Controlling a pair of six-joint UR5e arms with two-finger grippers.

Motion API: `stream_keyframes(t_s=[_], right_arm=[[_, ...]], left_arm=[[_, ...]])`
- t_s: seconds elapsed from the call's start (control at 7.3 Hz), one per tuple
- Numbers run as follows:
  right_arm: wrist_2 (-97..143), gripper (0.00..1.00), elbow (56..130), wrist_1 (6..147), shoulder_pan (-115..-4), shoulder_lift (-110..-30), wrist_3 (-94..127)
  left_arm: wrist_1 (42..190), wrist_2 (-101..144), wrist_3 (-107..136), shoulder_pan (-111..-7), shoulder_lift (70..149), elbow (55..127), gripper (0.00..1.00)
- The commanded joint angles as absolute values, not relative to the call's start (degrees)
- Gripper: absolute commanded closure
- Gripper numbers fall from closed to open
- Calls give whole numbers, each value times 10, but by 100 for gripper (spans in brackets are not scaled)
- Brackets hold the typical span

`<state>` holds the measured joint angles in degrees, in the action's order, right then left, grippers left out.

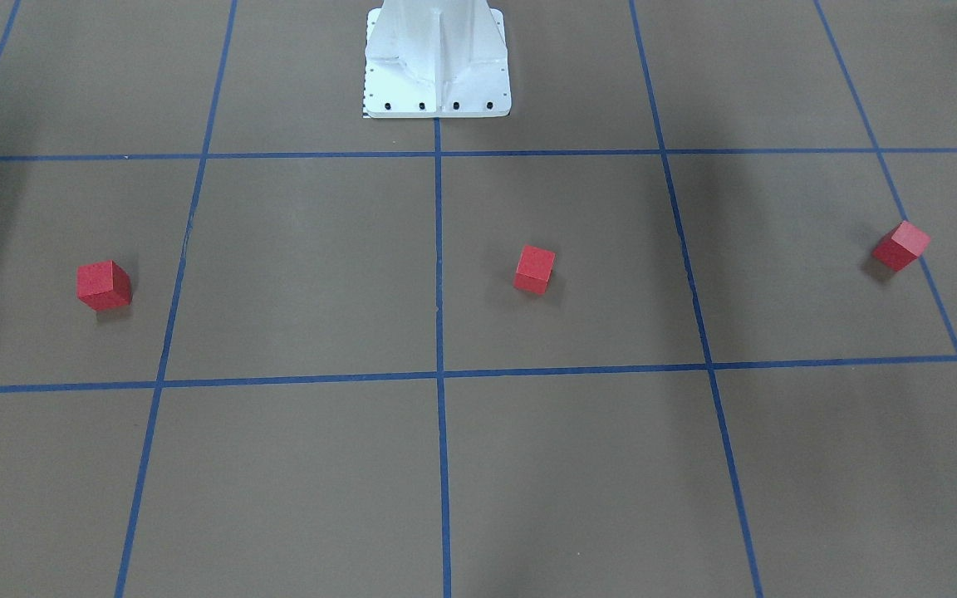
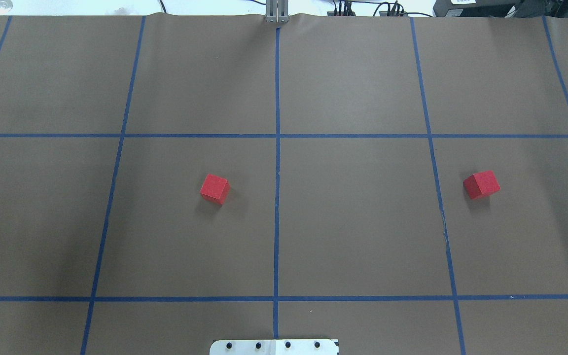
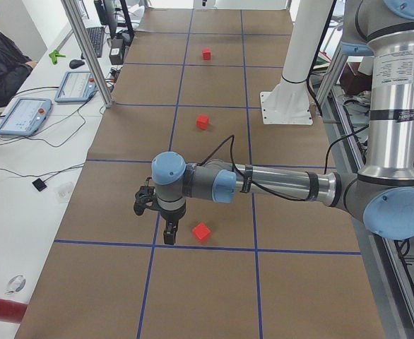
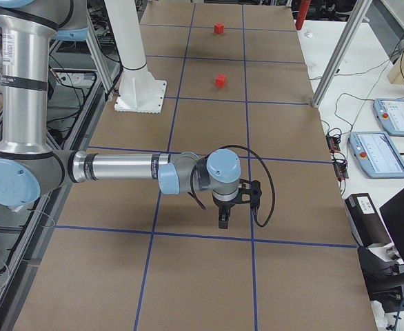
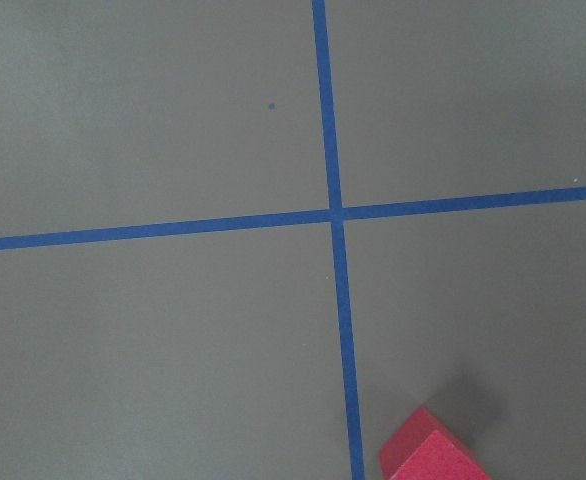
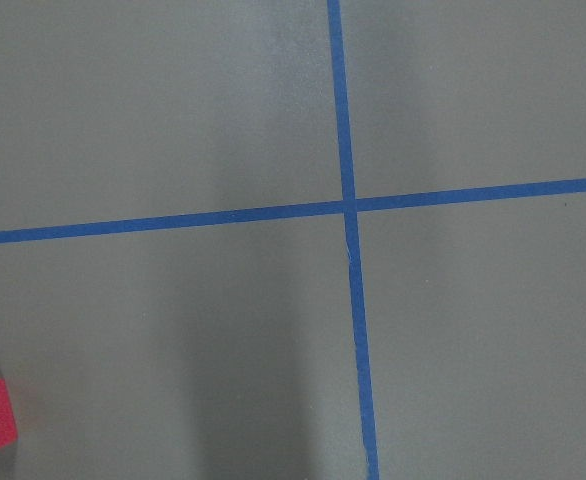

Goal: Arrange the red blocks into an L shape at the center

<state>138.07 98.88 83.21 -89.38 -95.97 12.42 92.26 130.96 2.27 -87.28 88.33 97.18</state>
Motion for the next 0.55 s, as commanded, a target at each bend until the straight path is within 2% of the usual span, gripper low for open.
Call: stream_keyframes(t_s=[0.0,0.41], right_arm=[[1381,1,989,831,-894,-956,124],[1383,1,994,830,-893,-951,122]], left_arm=[[949,1310,25,-855,914,979,0],[995,1310,180,-764,981,1026,0]])
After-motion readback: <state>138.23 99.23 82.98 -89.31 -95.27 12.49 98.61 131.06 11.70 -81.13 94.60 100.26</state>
